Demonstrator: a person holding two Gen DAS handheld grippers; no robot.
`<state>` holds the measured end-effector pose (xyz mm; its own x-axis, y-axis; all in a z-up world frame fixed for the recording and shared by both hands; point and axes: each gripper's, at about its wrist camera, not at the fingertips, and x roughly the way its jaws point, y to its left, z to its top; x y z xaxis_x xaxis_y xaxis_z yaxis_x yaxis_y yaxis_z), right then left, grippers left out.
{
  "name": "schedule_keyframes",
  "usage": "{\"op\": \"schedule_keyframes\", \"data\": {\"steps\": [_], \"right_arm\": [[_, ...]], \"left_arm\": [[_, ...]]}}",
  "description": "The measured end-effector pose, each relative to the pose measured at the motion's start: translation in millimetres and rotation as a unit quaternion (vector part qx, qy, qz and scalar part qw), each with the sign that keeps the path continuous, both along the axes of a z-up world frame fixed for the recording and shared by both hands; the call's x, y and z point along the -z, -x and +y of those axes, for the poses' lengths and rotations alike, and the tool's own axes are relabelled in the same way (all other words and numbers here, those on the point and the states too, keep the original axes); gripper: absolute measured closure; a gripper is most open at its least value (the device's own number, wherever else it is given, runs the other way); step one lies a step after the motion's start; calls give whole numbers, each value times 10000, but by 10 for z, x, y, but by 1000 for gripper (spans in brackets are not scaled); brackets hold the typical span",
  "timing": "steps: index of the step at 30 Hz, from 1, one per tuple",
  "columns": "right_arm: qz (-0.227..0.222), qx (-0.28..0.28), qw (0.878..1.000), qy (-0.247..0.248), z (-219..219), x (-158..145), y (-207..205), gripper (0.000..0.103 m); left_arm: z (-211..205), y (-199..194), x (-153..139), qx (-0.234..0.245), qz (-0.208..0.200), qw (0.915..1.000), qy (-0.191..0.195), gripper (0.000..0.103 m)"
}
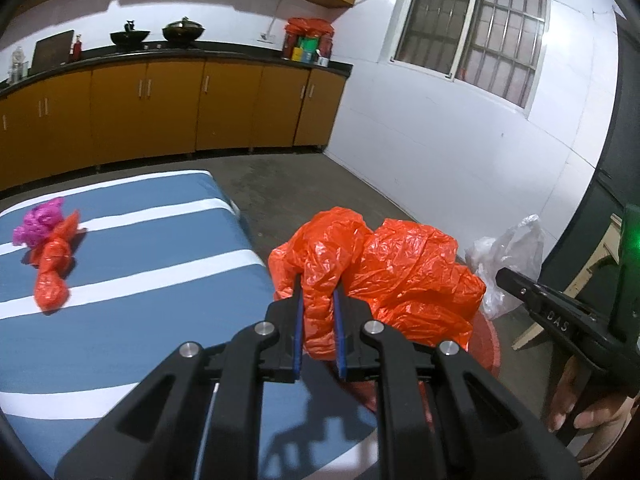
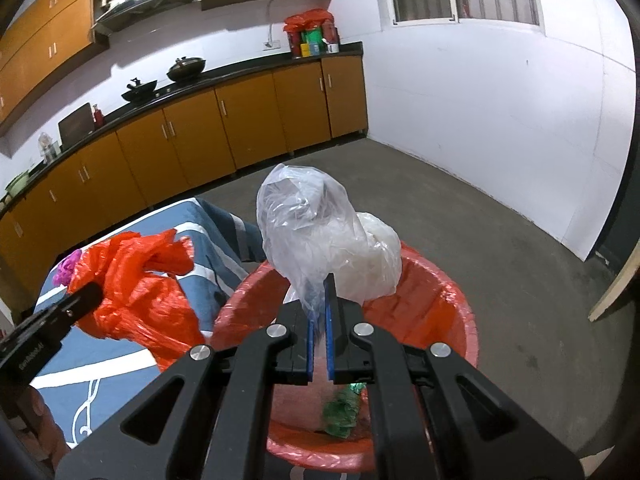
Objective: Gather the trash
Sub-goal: 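Carry the orange-red bag and clear bag over the red basket, then open both grippers to drop the orange-red and clear bags into the basket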
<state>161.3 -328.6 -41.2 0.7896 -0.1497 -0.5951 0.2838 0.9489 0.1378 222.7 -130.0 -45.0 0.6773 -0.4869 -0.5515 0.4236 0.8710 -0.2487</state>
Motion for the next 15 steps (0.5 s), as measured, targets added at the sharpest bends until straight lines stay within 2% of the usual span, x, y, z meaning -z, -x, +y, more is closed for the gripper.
{"op": "schedule_keyframes", "data": {"steps": [14, 15], "right_arm": [[16, 198, 9996, -219, -175, -7, -120, 97], [28, 187, 9996, -224, -180, -2, -131, 97]], "left_arm": [[-532, -183, 243, 411, 315, 9986, -131, 88], [-548, -200, 264, 417, 347, 9984, -131, 84]]}}
